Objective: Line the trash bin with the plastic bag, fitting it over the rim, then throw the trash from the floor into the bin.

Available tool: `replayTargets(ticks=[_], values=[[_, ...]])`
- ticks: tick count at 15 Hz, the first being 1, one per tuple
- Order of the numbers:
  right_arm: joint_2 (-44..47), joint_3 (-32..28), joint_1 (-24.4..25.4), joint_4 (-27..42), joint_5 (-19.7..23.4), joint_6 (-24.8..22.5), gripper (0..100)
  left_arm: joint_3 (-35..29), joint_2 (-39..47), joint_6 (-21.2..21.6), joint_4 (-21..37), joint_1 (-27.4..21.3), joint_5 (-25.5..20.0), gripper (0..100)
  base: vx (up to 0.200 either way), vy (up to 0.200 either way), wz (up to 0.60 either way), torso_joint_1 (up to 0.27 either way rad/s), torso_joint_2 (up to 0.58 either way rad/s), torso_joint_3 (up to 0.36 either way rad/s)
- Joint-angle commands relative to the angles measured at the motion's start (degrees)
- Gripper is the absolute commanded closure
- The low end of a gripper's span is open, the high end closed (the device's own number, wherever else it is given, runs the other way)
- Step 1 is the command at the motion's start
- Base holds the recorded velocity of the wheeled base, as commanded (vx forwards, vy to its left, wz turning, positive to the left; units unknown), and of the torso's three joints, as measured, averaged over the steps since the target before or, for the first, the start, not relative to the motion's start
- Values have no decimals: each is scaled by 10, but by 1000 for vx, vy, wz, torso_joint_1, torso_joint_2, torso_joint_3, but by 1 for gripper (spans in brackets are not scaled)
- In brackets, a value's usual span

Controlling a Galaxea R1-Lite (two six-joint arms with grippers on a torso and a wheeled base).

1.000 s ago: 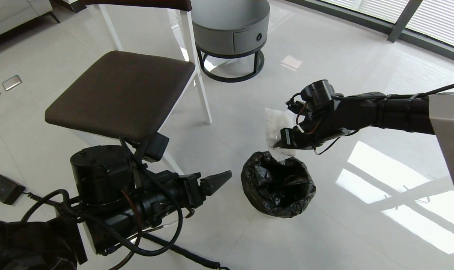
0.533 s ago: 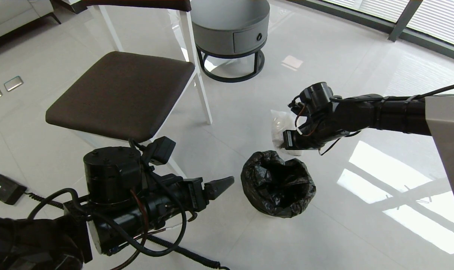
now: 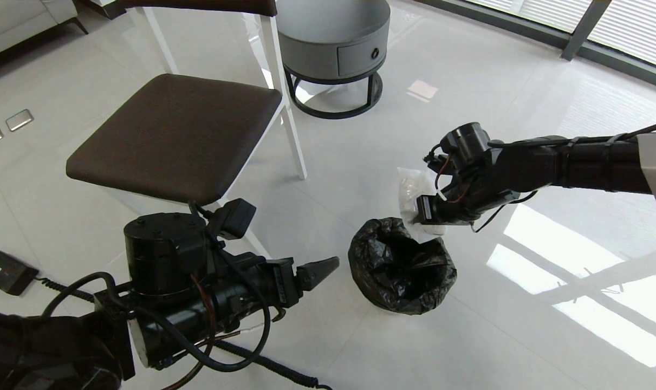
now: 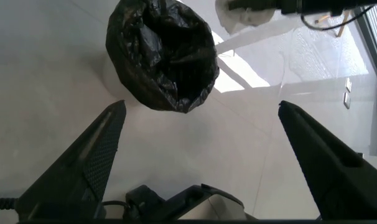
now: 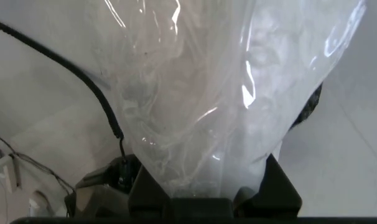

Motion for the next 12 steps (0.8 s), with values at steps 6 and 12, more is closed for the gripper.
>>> replayTargets(ticks=[6, 12], values=[[-25, 65, 9, -32, 1, 7, 100, 17, 12, 23, -5, 1, -1, 0, 0, 0, 0, 0, 0, 0], [-23, 97, 15, -35, 1, 8, 0, 19, 11, 23, -5, 1, 0, 0, 0, 0, 0, 0, 0, 0]])
